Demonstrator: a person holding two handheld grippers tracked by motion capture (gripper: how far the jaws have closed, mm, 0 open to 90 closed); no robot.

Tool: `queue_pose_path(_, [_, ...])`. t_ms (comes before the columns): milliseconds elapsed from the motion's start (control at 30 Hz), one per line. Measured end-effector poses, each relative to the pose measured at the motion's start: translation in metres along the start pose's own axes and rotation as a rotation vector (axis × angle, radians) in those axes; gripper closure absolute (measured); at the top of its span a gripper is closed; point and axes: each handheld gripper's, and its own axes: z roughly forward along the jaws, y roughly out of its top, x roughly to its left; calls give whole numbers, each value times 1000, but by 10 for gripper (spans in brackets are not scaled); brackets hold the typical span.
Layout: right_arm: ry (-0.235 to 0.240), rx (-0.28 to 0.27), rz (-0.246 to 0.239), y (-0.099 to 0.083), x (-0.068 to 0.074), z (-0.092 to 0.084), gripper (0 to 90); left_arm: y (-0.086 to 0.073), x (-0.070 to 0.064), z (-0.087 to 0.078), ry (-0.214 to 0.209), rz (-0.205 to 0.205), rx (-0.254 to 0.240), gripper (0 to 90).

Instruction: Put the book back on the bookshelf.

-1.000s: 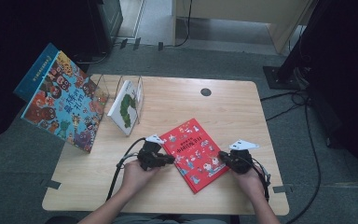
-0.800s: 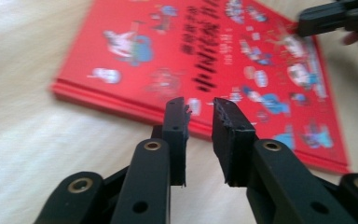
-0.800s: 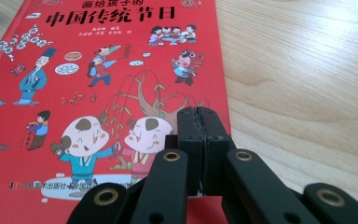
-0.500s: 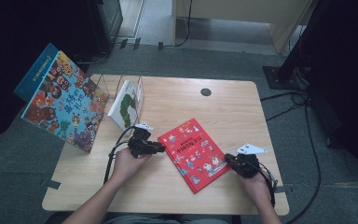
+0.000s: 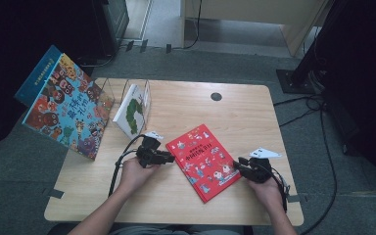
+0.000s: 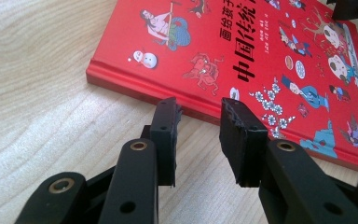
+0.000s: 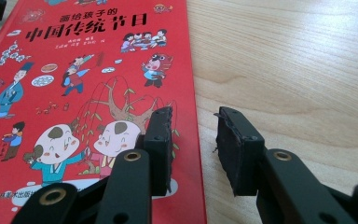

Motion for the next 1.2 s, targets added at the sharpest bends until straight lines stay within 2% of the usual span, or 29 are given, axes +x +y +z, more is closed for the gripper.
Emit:
queue_pose_path(100, [8,-1,8,1,-1,2,612,-1,-2,2,1,7,2,678])
queue_pose_path(333, [48,18,25,4,2,6,620,-3,-5,5,7,19,9,697])
queue_pose_path(433, [57,21,50,5,2,8,576,-3,-5,5,7,23,8,697])
queue_pose_path(500, [65,28,64,6,2,9,602,-3,-5,6,8,25,7,696])
queue_pose_path(667, [74,60,76,7,7,8,603,-4,-7,5,20,36,7,696])
queue_pose_path(800, [89,84,39,7,17,7,596,-4,-6,5,15,25,2,700])
queue_pose_path(900, [90,81,21,8,18,8,575,-4,-5,5,10,19,-1,700])
queue_pose_path(1000, [102,72,52,10,19,16,507,-5,-5,5,10,14,-6,696])
queue_pose_path(1033, [89,72,61,12,21,18,501,-5,-5,5,10,15,-6,695])
queue_pose_path(1100, [77,81,61,15,23,19,503,-6,-6,6,5,14,-8,694])
queue_pose_path(1200, [86,97,79,14,24,17,533,-6,-7,6,7,20,-8,692])
